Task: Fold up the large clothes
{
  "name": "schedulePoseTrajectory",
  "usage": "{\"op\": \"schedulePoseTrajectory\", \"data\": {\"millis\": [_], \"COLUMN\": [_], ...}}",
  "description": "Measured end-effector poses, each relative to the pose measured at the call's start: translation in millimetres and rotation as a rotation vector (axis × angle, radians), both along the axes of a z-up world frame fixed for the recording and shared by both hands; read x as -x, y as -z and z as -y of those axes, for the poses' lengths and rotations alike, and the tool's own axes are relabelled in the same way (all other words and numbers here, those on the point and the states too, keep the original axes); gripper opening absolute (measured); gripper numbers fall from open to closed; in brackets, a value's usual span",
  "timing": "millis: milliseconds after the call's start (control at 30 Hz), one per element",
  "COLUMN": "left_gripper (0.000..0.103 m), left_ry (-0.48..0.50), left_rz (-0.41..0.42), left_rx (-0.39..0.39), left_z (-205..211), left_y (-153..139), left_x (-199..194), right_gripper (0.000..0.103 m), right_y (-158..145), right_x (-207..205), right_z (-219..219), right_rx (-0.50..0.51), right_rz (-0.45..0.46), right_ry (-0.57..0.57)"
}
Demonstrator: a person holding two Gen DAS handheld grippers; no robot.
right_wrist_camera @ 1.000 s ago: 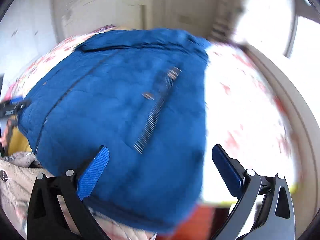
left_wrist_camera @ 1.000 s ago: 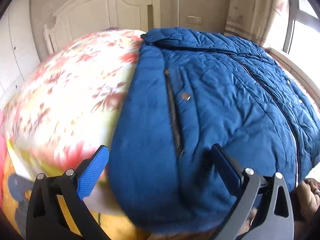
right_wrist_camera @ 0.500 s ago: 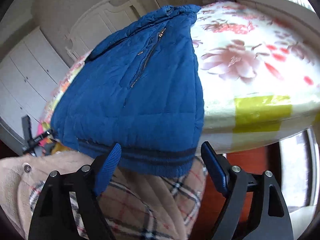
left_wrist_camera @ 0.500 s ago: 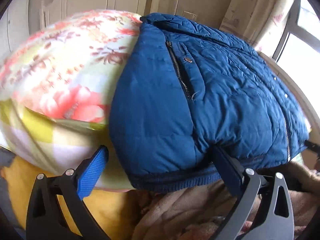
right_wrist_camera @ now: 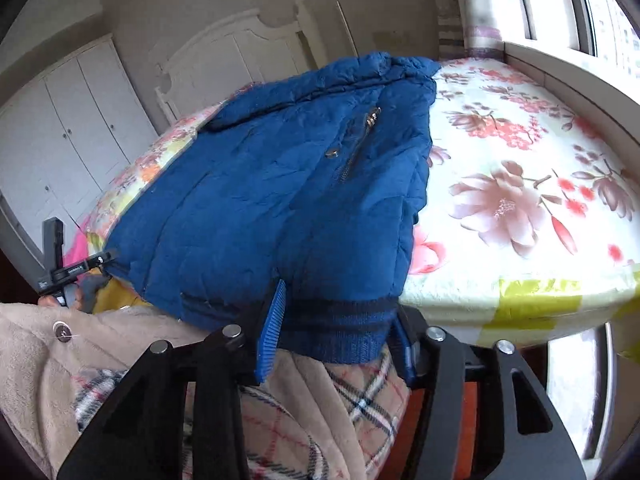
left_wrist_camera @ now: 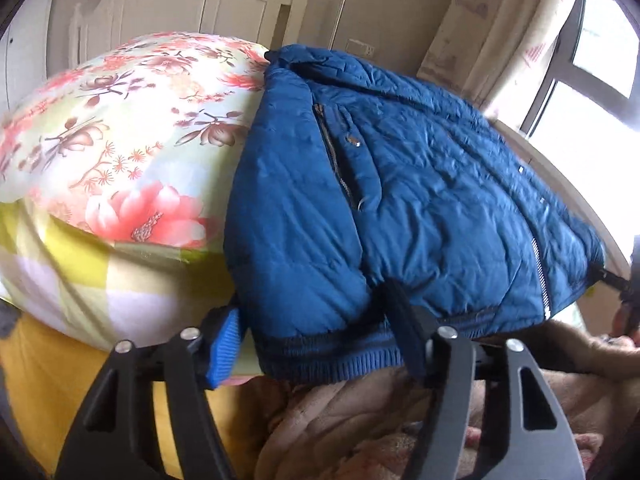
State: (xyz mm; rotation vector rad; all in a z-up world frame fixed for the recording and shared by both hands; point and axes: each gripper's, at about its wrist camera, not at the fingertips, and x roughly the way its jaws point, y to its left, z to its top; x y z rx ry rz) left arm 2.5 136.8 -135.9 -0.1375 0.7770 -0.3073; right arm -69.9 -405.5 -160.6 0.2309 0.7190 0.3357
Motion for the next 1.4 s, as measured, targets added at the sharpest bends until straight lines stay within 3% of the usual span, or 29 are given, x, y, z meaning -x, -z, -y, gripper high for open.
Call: {"op": "schedulePoseTrajectory", "data": {"millis": [67, 133, 267, 367, 533, 633, 667, 733, 767, 833, 867, 900, 1033, 1133, 1300, 1400], "left_gripper": [0.059, 0.042, 0.036, 0.044, 0.083, 0.088, 0.086, 0.061, 0.056, 0.024, 0.014, 0.010, 0.009, 0.009, 0.010, 0.013], "left_ry": [0.009, 0.014, 0.012, 0.027, 0.037, 0.016, 0.014, 0.037, 0.043, 0.036, 0.024, 0.005, 0.009, 0.030, 0.051, 0.045], "left_rz": [0.013, 0.049, 0.136, 0.128, 0.082, 0.088, 0.088, 0.092, 0.094, 0.110, 0.124, 0.137, 0.203, 0.274, 0.402, 0.481], "left_rx": [-0.025, -0.089, -0.082, -0.120, -0.102, -0.118, -0.126, -0.138, -0.136, -0.128, -0.127, -0.134, -0.024, 0.008, 0.140, 0.183], "left_z": [7, 14, 15, 21, 22, 29, 32, 35, 35, 34, 32, 30, 13, 6, -20, -30], "left_y": [-5, -13, -32, -32, -22, -20, -19, -20, -22, -26, -30, -34, -65, -97, -162, -201], "left_x": [3, 8, 18, 3, -24, -31, -30, -26, -24, -22, -19, -16, 8, 35, 82, 91], "right_gripper": [0.055, 0.055, 0.055, 0.055, 0.057, 0.058, 0.058, 0.058, 0.055, 0.047, 0.041, 0.034, 0.023, 0.021, 0.021, 0.022], "right_y": [-1, -7, -11, -4, 0, -1, -1, -1, -1, -1, 0, -1, -16, -44, -115, -153], "right_x": [-3, 1, 2, -9, -20, -23, -23, -22, -20, -19, -18, -16, 4, 33, 83, 91], "right_z": [-1, -3, 0, 3, 4, 3, 4, 3, 0, -4, -6, -8, 1, 17, 16, 11], "right_rx": [-0.009, 0.011, 0.020, -0.017, -0.063, -0.049, -0.050, -0.039, -0.018, -0.001, -0.003, -0.003, -0.057, -0.143, -0.148, -0.151], "right_rz": [0.007, 0.041, 0.058, 0.044, 0.039, 0.028, 0.025, 0.030, 0.036, 0.041, 0.044, 0.051, 0.132, 0.265, 0.480, 0.580], "right_ry": [0.011, 0.004, 0.000, 0.014, 0.026, 0.036, 0.036, 0.032, 0.031, 0.024, 0.022, 0.020, 0.011, -0.042, -0.130, -0.157]}}
